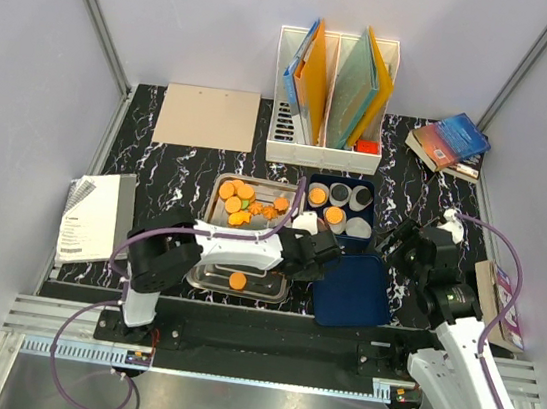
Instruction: Pack the cookies
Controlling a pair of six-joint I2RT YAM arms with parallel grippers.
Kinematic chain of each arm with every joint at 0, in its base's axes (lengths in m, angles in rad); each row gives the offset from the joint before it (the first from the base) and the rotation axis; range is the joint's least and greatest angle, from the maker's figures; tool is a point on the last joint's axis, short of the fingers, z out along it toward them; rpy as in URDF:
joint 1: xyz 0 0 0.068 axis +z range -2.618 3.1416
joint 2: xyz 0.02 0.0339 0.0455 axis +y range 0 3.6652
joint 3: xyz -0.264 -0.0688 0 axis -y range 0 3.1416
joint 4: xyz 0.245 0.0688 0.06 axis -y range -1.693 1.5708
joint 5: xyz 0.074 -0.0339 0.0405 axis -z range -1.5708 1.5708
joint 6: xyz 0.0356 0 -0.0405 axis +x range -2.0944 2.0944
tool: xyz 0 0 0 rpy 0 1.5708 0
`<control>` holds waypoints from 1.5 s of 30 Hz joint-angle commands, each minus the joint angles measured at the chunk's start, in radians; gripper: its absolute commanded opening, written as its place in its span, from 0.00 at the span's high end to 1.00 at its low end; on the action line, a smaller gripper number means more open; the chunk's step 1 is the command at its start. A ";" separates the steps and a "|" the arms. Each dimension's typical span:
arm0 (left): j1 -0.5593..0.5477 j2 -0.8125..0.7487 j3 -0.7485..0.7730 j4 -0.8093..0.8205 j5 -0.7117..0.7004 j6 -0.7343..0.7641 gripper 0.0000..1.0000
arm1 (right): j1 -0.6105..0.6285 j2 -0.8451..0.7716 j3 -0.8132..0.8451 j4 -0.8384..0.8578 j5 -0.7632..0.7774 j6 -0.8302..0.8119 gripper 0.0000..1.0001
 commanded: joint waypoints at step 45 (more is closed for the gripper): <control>-0.008 -0.262 -0.095 -0.005 -0.044 0.118 1.00 | 0.006 -0.015 0.176 -0.026 -0.131 -0.061 0.22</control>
